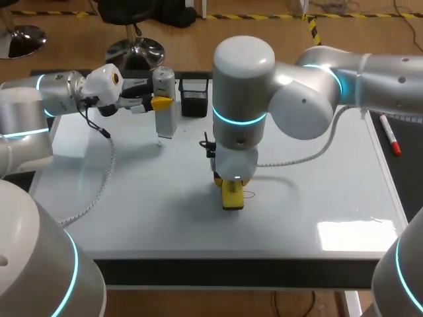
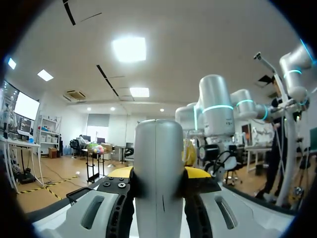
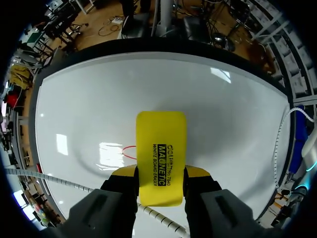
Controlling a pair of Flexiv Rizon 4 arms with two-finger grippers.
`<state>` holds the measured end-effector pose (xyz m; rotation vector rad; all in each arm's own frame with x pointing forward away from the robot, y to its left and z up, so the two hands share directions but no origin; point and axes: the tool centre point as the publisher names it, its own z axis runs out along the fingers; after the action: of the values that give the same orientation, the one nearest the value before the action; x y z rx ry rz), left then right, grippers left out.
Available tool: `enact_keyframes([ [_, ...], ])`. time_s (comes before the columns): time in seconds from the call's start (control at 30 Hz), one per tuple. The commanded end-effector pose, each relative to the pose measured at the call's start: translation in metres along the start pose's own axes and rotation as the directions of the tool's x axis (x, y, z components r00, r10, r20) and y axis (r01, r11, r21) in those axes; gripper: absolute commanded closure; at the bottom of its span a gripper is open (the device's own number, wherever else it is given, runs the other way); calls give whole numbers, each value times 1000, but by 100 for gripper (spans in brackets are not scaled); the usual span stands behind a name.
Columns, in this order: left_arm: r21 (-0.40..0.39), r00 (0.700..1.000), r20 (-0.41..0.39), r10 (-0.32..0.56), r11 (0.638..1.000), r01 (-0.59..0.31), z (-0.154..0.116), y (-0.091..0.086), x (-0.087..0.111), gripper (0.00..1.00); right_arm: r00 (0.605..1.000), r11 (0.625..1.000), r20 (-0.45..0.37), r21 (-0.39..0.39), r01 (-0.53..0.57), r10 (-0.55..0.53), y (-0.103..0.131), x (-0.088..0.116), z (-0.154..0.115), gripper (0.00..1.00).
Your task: Pick up the inspection probe, press it on each red-marked spot on the whiteboard one by one, put down the probe, pick up the eraser, and wipe off all the red marks.
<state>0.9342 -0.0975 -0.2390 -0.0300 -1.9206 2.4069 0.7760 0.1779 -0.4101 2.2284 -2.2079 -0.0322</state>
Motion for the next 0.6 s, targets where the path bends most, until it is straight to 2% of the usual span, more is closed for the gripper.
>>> enact_keyframes([
  [0.03,0,1000,1,2,1000,-2,1,-1,0,100,1000,1000,6,1,15,-15,-4,-2,2,100],
  [0.33,0,1000,1,2,1000,-2,1,-1,0,100,1000,1000,0,2,17,-17,-7,-3,7,100],
  [0.6,0,1000,1,2,1000,-2,1,-1,0,100,1000,1000,-18,-5,2,-2,7,-9,17,100],
])
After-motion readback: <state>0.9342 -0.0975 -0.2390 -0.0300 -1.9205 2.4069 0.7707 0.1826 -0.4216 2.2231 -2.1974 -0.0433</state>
